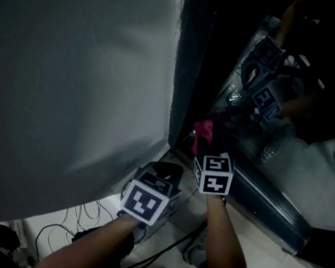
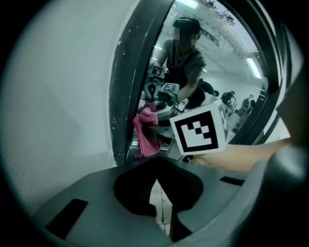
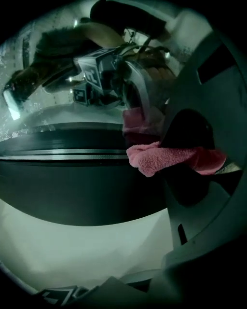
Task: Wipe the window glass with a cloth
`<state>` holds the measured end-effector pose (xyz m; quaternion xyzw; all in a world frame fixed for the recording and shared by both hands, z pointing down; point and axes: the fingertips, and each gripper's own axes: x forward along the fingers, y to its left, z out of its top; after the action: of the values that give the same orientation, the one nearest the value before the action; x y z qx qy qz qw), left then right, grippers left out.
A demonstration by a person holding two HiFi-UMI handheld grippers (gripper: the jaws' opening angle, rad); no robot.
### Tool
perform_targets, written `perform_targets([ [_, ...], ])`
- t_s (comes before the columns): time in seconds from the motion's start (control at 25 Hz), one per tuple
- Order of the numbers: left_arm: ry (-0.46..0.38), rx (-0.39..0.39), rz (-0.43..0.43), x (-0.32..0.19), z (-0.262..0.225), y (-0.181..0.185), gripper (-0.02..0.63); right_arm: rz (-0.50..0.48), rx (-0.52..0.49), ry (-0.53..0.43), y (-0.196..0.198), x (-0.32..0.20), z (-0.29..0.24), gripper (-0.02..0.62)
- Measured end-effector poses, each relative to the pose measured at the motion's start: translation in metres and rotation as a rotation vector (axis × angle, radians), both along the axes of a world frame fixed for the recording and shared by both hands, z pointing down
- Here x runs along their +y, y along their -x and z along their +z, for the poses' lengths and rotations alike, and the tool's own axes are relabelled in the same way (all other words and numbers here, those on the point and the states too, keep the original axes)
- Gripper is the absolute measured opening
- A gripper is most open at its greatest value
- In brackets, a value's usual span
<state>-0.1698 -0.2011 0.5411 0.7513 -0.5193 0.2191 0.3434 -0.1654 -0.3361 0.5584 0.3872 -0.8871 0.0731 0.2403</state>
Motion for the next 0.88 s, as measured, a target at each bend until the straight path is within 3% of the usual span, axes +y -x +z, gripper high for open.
perform_targets([
  [0.52, 0.04, 0.009, -0.04, -0.002, 0.013, 0.009, 0.0, 0.03, 0.07, 0.262, -0.001, -0.002, 0.091, 0.061],
  [0.68, 0.011, -0.001, -0.03, -0.008, 0.006, 0.005, 0.0, -0.007, -0.004, 0.281, -0.011, 0.008, 0.067, 0.061],
  [0.88, -0.094, -0.047, -0.011, -0.015, -0.015, 0.001, 0.0, -0.052, -0.092, 0.233, -0.026, 0.031, 0.001, 0.061],
])
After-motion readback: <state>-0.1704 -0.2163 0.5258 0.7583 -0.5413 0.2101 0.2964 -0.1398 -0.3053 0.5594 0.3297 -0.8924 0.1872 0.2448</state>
